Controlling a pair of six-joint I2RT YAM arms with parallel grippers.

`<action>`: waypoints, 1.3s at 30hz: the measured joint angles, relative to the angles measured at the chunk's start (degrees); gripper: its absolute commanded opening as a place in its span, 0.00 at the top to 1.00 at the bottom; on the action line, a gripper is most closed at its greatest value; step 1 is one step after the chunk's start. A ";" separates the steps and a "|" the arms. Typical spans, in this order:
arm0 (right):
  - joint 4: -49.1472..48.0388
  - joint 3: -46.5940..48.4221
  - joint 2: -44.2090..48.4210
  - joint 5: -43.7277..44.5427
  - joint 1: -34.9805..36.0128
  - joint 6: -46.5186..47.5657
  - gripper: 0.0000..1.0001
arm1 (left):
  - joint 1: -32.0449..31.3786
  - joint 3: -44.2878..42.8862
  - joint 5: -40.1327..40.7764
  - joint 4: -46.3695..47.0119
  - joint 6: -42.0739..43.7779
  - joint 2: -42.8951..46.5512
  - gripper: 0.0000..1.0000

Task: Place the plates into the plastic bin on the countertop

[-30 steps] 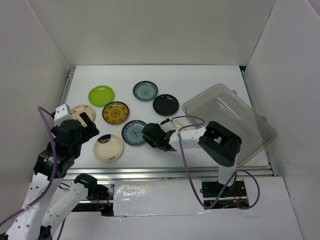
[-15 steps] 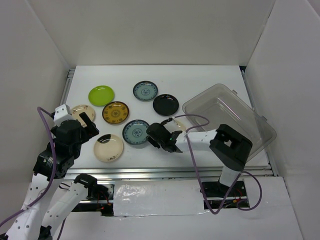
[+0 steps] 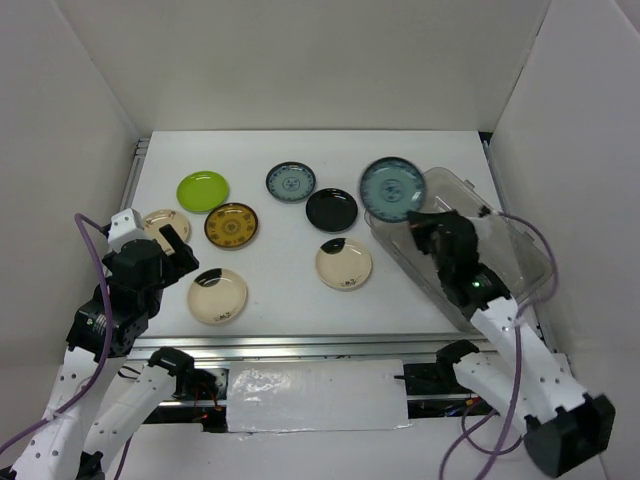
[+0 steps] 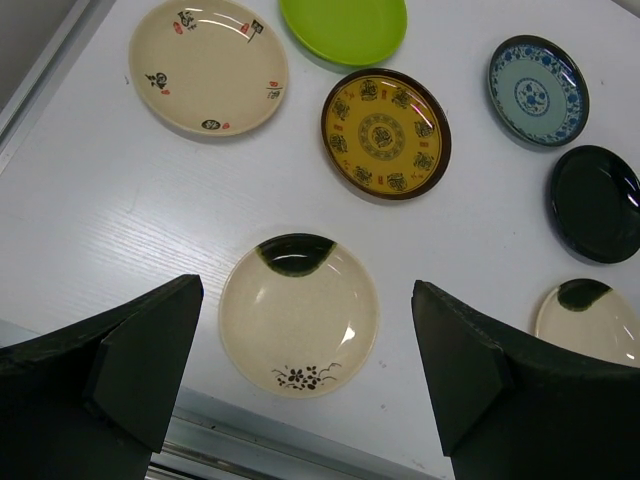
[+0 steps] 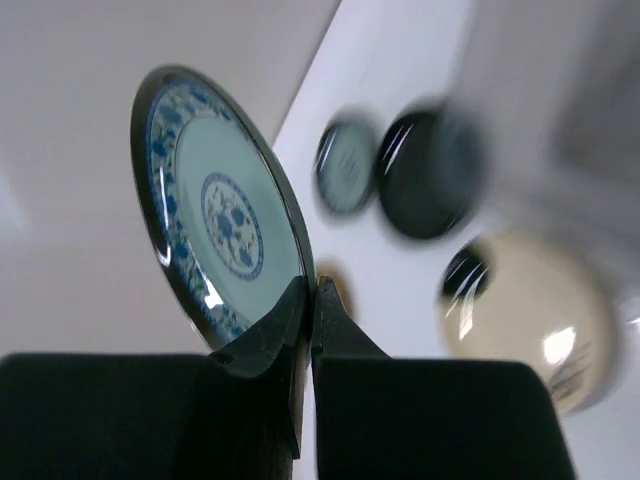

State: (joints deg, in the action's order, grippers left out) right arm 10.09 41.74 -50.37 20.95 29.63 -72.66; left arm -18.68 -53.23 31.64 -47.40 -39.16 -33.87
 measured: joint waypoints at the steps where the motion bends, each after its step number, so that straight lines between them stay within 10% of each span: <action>1: 1.46 -1.49 3.04 -0.35 -4.96 1.01 1.00 | 0.00 0.00 -0.04 0.02 0.02 0.00 0.01; 8: 6.80 -7.41 6.69 -13.44 -41.24 11.45 1.00 | 0.00 0.00 -0.42 0.28 0.11 -0.07 0.01; 13: 5.51 -8.44 -6.60 -22.60 -48.48 16.28 1.00 | 0.00 0.00 -0.48 0.33 0.15 -0.55 0.01; 19: 2.97 -7.50 -16.81 -27.47 -48.74 18.40 0.96 | 0.00 0.00 -0.66 0.33 0.15 -1.33 0.01; 21: 2.05 -6.08 -20.55 -27.96 -48.74 18.45 0.44 | 0.00 0.00 -0.70 0.35 0.15 -1.40 0.01; 25: 0.28 -4.59 -23.87 -28.98 -48.11 19.08 0.00 | 0.00 0.00 -1.01 0.37 0.20 -1.46 0.01; 34: 4.11 -0.61 -2.27 -22.18 -27.28 23.21 0.00 | 0.00 0.09 -3.21 1.57 1.31 -3.08 0.01; 39: 7.67 3.17 9.51 -18.18 -12.66 25.68 0.00 | -0.02 0.87 -20.13 7.67 3.56 -9.01 0.01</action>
State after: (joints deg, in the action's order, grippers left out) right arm 17.76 44.91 -40.86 2.76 16.97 -46.98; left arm -18.70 -52.36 11.51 -39.72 -35.59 -42.87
